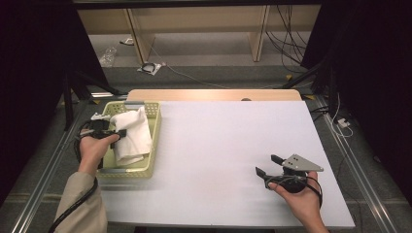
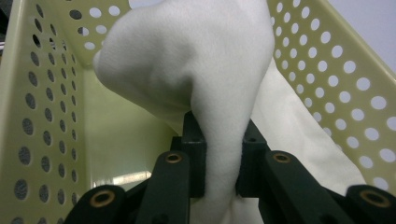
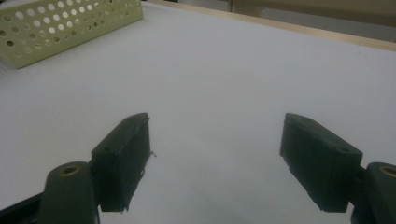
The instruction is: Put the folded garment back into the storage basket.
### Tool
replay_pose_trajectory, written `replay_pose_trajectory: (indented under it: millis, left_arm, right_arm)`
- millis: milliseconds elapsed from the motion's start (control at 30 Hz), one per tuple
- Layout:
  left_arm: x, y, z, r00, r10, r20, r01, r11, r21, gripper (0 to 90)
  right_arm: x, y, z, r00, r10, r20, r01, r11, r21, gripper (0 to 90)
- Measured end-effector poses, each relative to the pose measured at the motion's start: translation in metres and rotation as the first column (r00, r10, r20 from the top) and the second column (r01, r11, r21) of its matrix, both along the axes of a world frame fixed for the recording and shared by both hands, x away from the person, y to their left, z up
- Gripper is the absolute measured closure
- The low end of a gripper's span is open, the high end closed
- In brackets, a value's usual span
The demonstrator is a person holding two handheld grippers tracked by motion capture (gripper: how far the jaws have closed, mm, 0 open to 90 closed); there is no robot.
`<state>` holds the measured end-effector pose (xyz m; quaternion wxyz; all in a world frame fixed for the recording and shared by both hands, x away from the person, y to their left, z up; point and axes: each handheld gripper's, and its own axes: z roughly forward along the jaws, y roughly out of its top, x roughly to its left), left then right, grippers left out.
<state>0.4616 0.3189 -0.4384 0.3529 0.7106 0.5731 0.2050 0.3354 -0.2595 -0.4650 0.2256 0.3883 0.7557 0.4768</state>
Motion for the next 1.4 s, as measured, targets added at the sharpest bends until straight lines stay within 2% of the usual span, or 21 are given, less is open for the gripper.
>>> replay_pose_trajectory:
  millis: [233,433,600,767,1000,1067,1167,1200,1300,1333,1400]
  left_arm:
    - [0.002,0.003,-0.001,0.9999,-0.005,-0.015,0.005,0.9999,0.011,77.3]
    - [0.010,0.007,-0.004,0.9986,-0.009,-0.052,0.011,0.9991,0.042,77.2]
    - [0.015,0.009,-0.005,0.9974,-0.007,-0.072,0.011,0.9987,0.049,77.1]
    - [0.019,0.009,-0.005,0.9972,-0.002,-0.075,0.006,0.9982,0.059,76.8]
    - [0.029,0.008,-0.008,0.9973,0.005,-0.073,0.004,0.9938,0.111,74.5]
    - [0.031,0.008,-0.009,0.9976,0.039,-0.058,-0.032,0.9918,0.124,65.4]
    - [0.033,0.005,-0.008,0.9961,0.084,-0.027,-0.077,0.9782,0.193,32.7]
    - [0.034,0.004,-0.006,0.9957,0.092,-0.008,-0.088,0.9752,0.203,27.3]
    - [0.033,0.000,0.004,0.9939,0.102,0.042,-0.109,0.9719,0.209,23.8]
    - [0.032,-0.002,0.008,0.9940,0.095,0.053,-0.104,0.9732,0.205,23.3]
    - [0.030,-0.008,0.014,0.9918,0.098,0.082,-0.110,0.9813,0.158,24.9]
  right_arm:
    - [0.000,0.000,0.000,1.0000,-0.001,0.001,0.001,1.000,0.004,25.2]
    - [0.000,0.000,0.000,1.0000,-0.002,0.001,0.002,1.000,0.000,25.2]
    - [0.000,0.000,0.000,1.0000,-0.005,0.001,0.005,1.000,0.002,25.2]
    - [0.000,0.000,0.000,1.0000,-0.006,-0.002,0.006,1.000,0.003,25.2]
    - [0.000,0.000,0.000,1.0000,-0.005,-0.002,0.005,1.000,0.002,25.2]
    - [0.000,0.000,0.000,1.0000,-0.008,-0.004,0.008,1.000,0.007,25.2]
    - [0.000,-0.001,-0.001,1.0000,-0.009,-0.003,0.009,1.000,0.011,25.2]
    - [0.000,-0.001,-0.001,1.0000,-0.009,-0.003,0.009,1.000,0.011,25.2]
    - [0.000,-0.001,0.000,1.0000,-0.008,-0.006,0.008,1.000,0.007,25.2]
    - [0.000,-0.001,0.000,1.0000,-0.007,-0.005,0.007,1.000,0.004,25.2]
    - [0.000,0.000,0.000,0.9999,-0.008,-0.006,0.008,1.000,0.006,25.2]
